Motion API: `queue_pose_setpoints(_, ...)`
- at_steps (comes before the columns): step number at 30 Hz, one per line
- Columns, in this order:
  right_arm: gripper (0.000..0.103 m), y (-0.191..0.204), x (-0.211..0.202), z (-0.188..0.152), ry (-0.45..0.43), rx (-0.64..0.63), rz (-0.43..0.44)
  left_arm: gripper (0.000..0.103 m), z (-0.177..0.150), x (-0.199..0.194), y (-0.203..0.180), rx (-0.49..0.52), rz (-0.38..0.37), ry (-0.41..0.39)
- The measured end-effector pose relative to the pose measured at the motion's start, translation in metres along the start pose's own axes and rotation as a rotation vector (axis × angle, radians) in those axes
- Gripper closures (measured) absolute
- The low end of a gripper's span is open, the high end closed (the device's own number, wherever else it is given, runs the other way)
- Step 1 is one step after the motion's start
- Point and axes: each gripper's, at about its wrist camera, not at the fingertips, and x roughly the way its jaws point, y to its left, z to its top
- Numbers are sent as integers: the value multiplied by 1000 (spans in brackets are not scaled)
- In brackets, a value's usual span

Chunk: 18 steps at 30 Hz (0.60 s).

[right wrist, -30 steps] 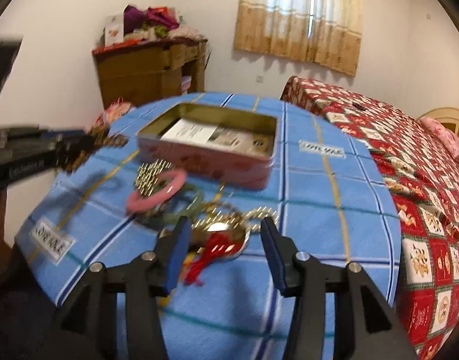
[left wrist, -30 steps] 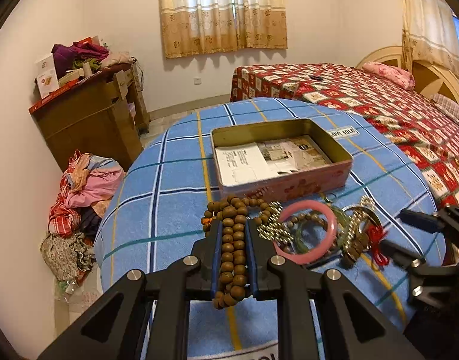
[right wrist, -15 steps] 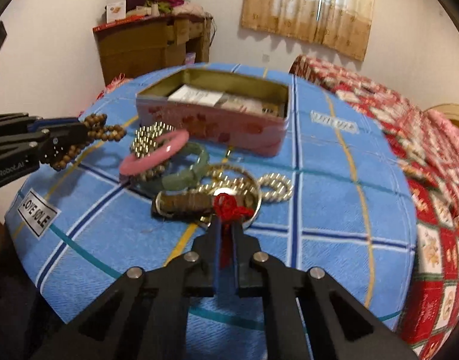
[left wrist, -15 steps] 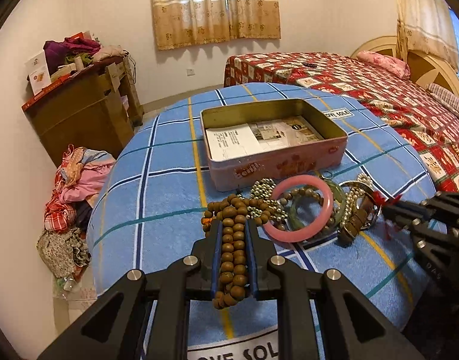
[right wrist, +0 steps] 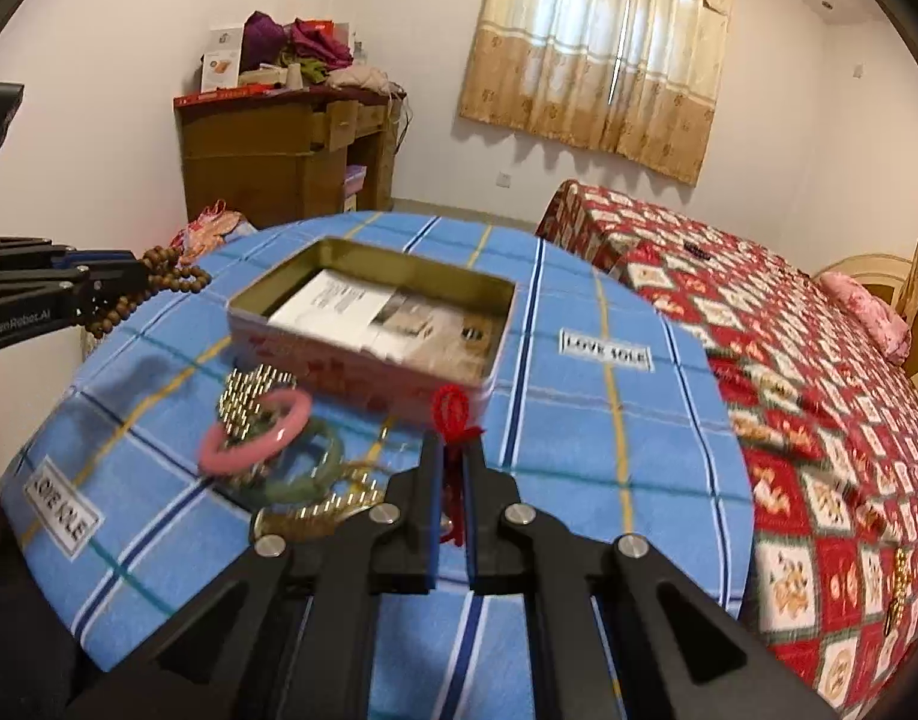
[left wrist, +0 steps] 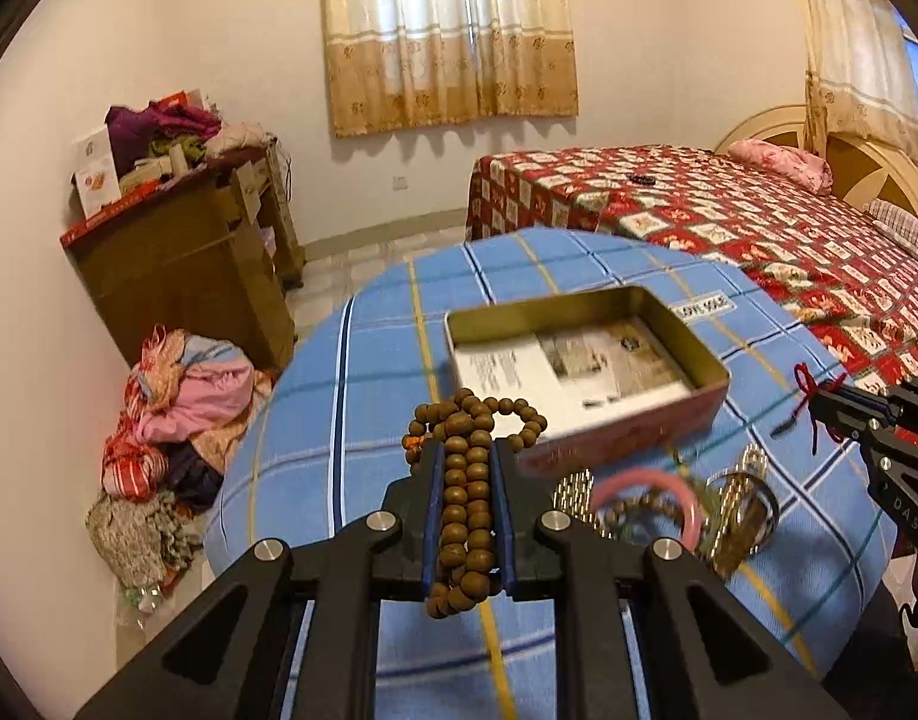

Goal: Organize jewelry
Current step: 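Hold the beads in the left tool while the right tool grasps the red tassel and lifts it, then drop the red tassel into the tin with the right tool while the left tool carries the beads over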

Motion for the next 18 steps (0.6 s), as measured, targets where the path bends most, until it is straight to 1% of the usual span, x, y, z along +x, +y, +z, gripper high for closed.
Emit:
queue_pose_setpoints(7, 96, -10, 6, 27, -51, -9, 3, 88, 25, 20, -5, 40, 29, -12)
queue_pose_setpoints(13, 96, -9, 21, 46, -63, -29, 13, 88, 44, 43, -8, 62, 39, -5)
queue_pose_setpoints(18, 96, -4, 37, 60, -66, -52, 23, 88, 52, 66, -7, 72, 53, 22)
